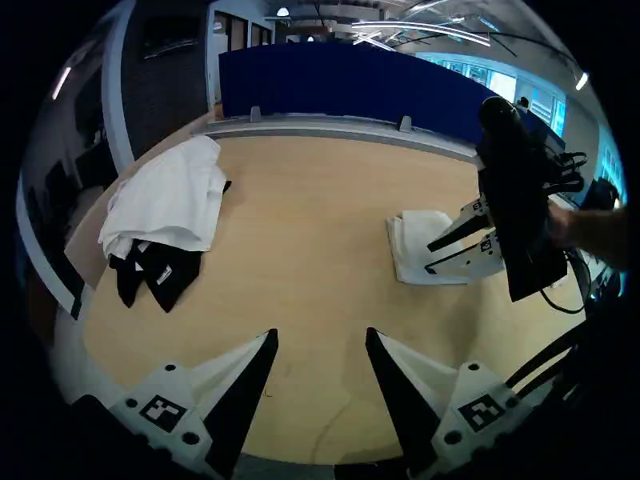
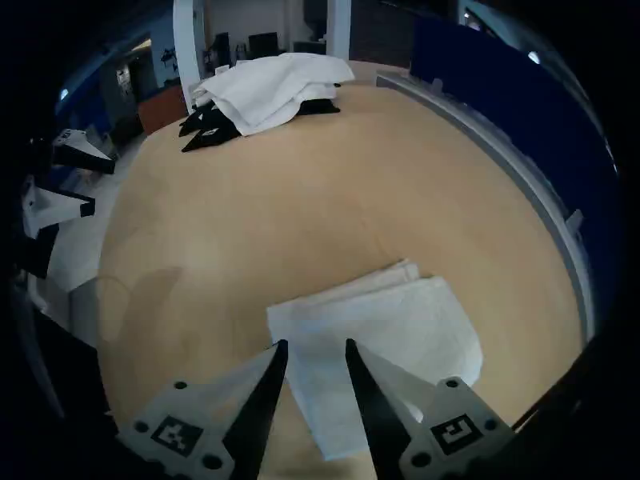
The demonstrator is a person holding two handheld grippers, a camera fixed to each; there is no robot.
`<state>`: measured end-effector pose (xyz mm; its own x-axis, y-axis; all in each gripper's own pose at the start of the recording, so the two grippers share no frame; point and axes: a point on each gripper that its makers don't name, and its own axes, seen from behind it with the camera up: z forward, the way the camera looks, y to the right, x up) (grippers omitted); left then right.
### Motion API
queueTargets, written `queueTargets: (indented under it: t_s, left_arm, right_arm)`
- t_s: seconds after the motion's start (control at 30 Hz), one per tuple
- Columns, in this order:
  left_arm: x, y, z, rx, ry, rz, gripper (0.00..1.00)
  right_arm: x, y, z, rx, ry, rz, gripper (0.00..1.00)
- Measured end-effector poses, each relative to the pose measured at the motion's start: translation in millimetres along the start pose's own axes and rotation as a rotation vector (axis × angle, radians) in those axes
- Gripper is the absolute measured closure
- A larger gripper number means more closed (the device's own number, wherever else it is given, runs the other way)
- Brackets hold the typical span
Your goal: Fold towel
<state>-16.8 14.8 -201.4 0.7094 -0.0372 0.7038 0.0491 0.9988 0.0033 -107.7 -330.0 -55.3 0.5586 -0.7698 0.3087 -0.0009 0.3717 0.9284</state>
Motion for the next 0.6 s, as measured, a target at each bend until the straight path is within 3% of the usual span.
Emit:
queueTargets:
  t_s: [0.07,0.13,0.6]
  left_arm:
    - [0,0.4,0.7,-0.001,0.000,0.000,0.20]
    - [0,1.0,1.2,-0.002,0.000,0.001,0.20]
    - [3,4.9,6.3,-0.010,-0.001,0.016,0.19]
  right_arm:
    - [-1,0,-1.9,-0.005,0.003,0.001,0.33]
    - [-3,0,-3.2,-0.009,0.004,0.006,0.31]
    - [-31,4,-20.7,-0.046,-0.006,0.076,0.31]
